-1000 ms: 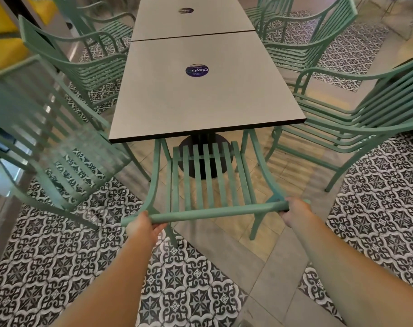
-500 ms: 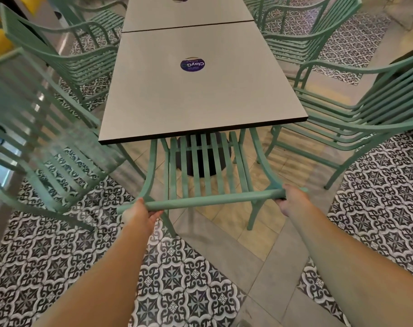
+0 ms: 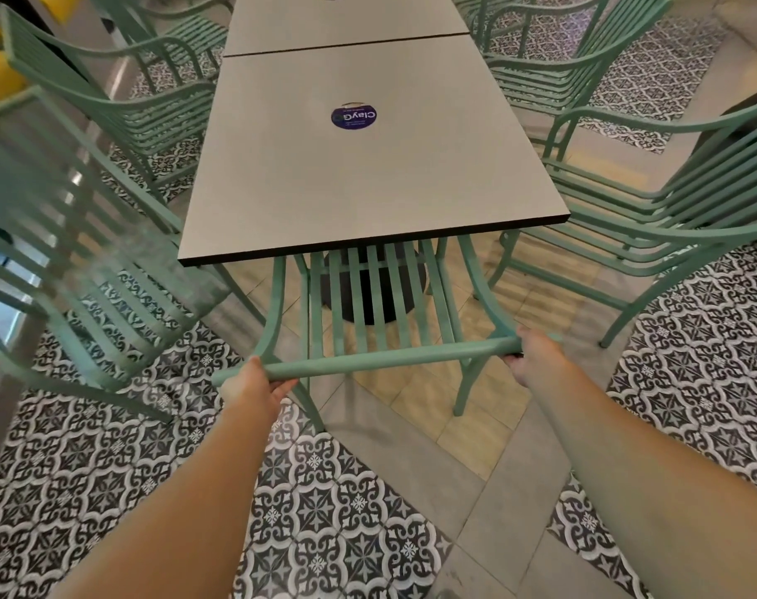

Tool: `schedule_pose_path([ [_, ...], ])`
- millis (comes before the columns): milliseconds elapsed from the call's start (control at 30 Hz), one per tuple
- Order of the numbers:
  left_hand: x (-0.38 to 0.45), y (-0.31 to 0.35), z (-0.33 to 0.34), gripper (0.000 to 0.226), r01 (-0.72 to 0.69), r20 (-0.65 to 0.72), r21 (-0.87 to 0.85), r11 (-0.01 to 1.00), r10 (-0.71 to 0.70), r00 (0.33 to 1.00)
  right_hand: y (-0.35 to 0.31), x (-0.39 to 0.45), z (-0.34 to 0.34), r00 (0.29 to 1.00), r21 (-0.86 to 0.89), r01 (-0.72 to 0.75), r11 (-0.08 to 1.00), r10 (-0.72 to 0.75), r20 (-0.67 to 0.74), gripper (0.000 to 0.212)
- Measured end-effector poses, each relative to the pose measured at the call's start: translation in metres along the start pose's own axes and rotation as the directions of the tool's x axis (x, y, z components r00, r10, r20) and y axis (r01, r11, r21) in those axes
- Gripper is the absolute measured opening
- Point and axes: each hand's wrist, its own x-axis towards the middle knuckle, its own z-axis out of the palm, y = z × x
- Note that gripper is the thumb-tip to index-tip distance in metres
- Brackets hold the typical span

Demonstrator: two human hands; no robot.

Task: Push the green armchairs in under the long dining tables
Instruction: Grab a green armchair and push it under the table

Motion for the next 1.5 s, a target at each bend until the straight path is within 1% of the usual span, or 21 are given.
schedule_pose_path([
  [133, -0.002, 0.004, 0.004, 0.029, -0.002, -0.006, 0.001, 1.000, 0.002, 1.000, 0.000, 0.000, 0.006, 1.000, 0.006, 0.003, 1.000, -0.003, 0.009, 0.063],
  [300, 0.001, 0.012, 0.005, 0.038, 0.006, -0.003, -0.006, 1.000, -0.006, 1.000, 0.001, 0.002, 0.012, 1.000, 0.003, 0.013, 1.000, -0.013, 0.019, 0.065],
  [433, 0.004, 0.012, 0.006, 0.035, 0.010, -0.024, -0.009, 1.000, -0.010, 1.000, 0.003, 0.003, 0.012, 1.000, 0.005, 0.008, 1.000, -0.008, 0.023, 0.065],
  [567, 0.005, 0.012, 0.006, 0.035, -0.003, -0.016, -0.019, 1.000, 0.002, 1.000, 0.003, 0.001, 0.012, 0.999, 0.007, 0.026, 1.000, -0.026, 0.027, 0.063],
  [733, 0.003, 0.016, 0.004, 0.022, 0.035, 0.034, -0.007, 0.999, -0.035, 0.999, 0.003, -0.002, 0.006, 0.996, -0.006, 0.026, 1.000, -0.025, 0.086, 0.061],
  [833, 0.004, 0.021, -0.004, 0.030, 0.050, 0.073, 0.055, 0.997, -0.054, 0.996, 0.002, -0.004, 0.000, 0.989, 0.006, 0.010, 1.000, -0.011, 0.150, 0.053],
  [967, -0.002, 0.017, -0.014, 0.039, 0.007, 0.104, 0.159, 0.987, -0.024, 0.994, 0.009, -0.008, -0.012, 0.977, 0.019, 0.014, 1.000, -0.018, 0.211, 0.047],
  [1033, -0.009, 0.017, -0.017, 0.044, -0.005, 0.111, 0.204, 0.979, -0.018, 0.994, 0.010, -0.012, -0.019, 0.977, -0.031, 0.057, 0.998, -0.050, 0.207, 0.046],
  [1167, -0.026, 0.015, -0.029, 0.053, 0.022, 0.139, 0.251, 0.968, -0.059, 0.989, 0.016, -0.018, -0.036, 0.975, -0.136, 0.123, 0.983, -0.094, 0.202, 0.048],
  [1233, -0.037, 0.010, -0.032, 0.050, -0.028, 0.140, 0.315, 0.949, -0.018, 0.990, 0.019, -0.024, -0.049, 0.969, -0.175, 0.159, 0.972, -0.120, 0.216, 0.051],
  [1300, -0.051, 0.005, -0.032, 0.044, -0.105, 0.172, 0.460, 0.882, 0.028, 0.985, 0.024, -0.031, -0.065, 0.957, -0.234, 0.213, 0.949, -0.154, 0.247, 0.053],
  [1333, -0.058, 0.002, -0.030, 0.041, -0.153, 0.206, 0.535, 0.831, 0.048, 0.977, 0.027, -0.033, -0.075, 0.949, -0.293, 0.259, 0.921, -0.186, 0.254, 0.054],
  [1367, -0.066, -0.001, -0.027, 0.038, -0.231, 0.255, 0.623, 0.747, 0.085, 0.963, 0.028, -0.035, -0.088, 0.938, -0.383, 0.324, 0.865, -0.239, 0.252, 0.054],
  [1400, -0.074, -0.006, -0.023, 0.035, -0.335, 0.324, 0.706, 0.624, 0.136, 0.936, 0.028, -0.036, -0.101, 0.915, -0.488, 0.399, 0.776, -0.308, 0.259, 0.056],
  [1433, -0.084, -0.011, -0.016, 0.031, -0.450, 0.414, 0.754, 0.478, 0.186, 0.891, 0.026, -0.037, -0.119, 0.883, -0.586, 0.468, 0.662, -0.378, 0.278, 0.059],
  [1500, -0.106, -0.027, 0.004, 0.025, -0.649, 0.602, 0.728, 0.219, 0.247, 0.759, 0.015, -0.042, -0.152, 0.804, -0.701, 0.569, 0.430, -0.471, 0.363, 0.059],
])
